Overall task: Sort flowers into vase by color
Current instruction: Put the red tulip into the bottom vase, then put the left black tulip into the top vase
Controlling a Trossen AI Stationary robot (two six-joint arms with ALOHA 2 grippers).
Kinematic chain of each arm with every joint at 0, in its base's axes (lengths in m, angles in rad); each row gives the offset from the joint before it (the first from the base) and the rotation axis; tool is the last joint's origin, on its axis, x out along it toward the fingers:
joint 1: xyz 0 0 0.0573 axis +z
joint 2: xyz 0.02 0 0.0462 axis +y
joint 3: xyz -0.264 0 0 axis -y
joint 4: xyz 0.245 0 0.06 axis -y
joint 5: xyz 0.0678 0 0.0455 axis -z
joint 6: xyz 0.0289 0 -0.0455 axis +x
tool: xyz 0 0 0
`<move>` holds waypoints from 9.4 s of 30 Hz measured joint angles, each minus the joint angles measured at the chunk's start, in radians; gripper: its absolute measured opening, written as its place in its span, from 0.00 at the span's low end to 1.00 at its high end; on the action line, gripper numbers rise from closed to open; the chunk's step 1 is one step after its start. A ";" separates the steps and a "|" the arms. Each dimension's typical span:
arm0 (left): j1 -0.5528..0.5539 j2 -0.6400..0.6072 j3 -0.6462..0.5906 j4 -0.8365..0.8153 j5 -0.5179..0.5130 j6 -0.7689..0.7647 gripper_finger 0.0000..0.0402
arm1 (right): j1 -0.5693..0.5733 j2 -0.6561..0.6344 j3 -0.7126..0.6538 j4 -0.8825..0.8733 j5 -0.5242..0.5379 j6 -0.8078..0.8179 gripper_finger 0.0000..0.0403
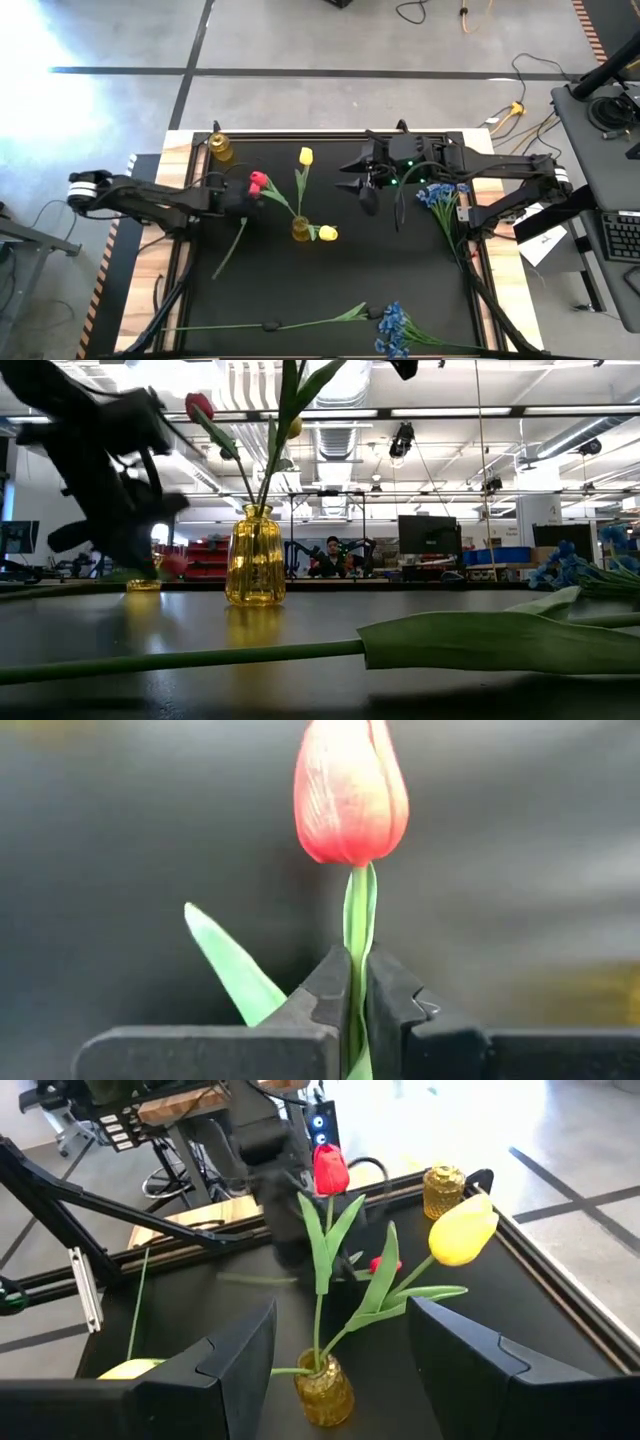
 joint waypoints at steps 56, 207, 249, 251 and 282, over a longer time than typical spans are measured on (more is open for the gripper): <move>-0.394 -0.060 0.157 1.331 0.032 1.283 0.00 | -0.001 -0.011 0.000 0.020 0.026 -0.024 0.53; -0.653 0.232 0.934 -0.424 0.099 0.713 0.00 | 0.543 -0.206 -0.061 -0.496 0.465 0.510 0.53; 0.564 -0.102 0.835 0.082 -0.008 1.406 0.00 | 0.520 -0.333 0.036 -0.524 0.583 0.289 0.53; 0.615 -0.122 0.753 0.186 -0.010 1.395 0.00 | 0.520 -0.348 0.036 -0.541 0.577 0.315 0.53; 0.834 -0.107 0.442 0.586 -0.265 1.303 0.00 | 0.330 -0.371 0.065 -0.509 0.768 0.286 0.53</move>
